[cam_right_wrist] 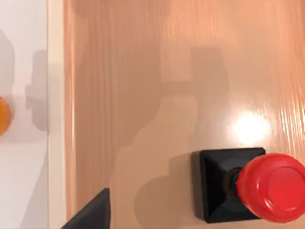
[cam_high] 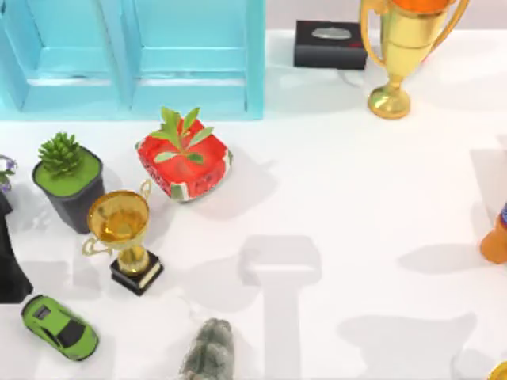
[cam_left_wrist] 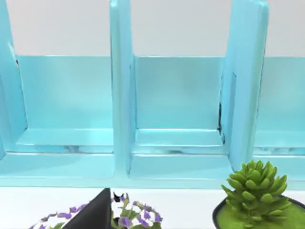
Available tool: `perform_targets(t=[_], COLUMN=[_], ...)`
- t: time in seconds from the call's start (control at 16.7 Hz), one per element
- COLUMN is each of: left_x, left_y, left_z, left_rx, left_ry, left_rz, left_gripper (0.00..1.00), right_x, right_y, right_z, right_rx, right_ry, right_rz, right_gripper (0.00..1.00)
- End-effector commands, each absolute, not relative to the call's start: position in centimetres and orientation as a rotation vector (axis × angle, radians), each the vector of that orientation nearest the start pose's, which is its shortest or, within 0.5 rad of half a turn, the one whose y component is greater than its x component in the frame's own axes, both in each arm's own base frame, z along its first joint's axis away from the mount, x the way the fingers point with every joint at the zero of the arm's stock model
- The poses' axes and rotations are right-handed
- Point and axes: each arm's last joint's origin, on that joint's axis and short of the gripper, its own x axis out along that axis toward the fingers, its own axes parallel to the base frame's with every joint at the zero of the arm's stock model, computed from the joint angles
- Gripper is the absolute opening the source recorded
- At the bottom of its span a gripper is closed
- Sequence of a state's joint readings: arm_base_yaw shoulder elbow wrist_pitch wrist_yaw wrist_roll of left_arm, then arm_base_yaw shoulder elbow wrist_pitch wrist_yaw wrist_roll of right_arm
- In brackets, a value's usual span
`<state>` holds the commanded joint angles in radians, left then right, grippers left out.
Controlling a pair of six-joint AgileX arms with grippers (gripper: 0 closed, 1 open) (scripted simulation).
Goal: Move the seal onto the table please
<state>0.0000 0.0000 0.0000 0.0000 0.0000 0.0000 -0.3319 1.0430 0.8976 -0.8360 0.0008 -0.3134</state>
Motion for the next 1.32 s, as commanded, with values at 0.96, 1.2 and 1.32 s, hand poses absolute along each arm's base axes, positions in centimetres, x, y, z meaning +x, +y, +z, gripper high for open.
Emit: perform_targets(t=[0.96,1.2,1.32], left_x=[10.6,10.6,10.6], left_y=[-0.1,-0.1,-0.1], left_z=[16.0,16.0,16.0], left_rx=[0.000,0.000,0.000], left_ry=[0.000,0.000,0.000], left_rz=[0.000,0.000,0.000], left_gripper=[1.00,1.00,1.00], right_x=[26.8,27.0,27.2], right_y=[-14.6,-14.8,-14.9], right_z=[26.0,22.9,20.3], right_rx=[0.007,0.012,0.006], right_ry=[1.570,1.574,1.563], right_rz=[-0.004,-0.004,-0.009], right_gripper=[1.00,1.00,1.00])
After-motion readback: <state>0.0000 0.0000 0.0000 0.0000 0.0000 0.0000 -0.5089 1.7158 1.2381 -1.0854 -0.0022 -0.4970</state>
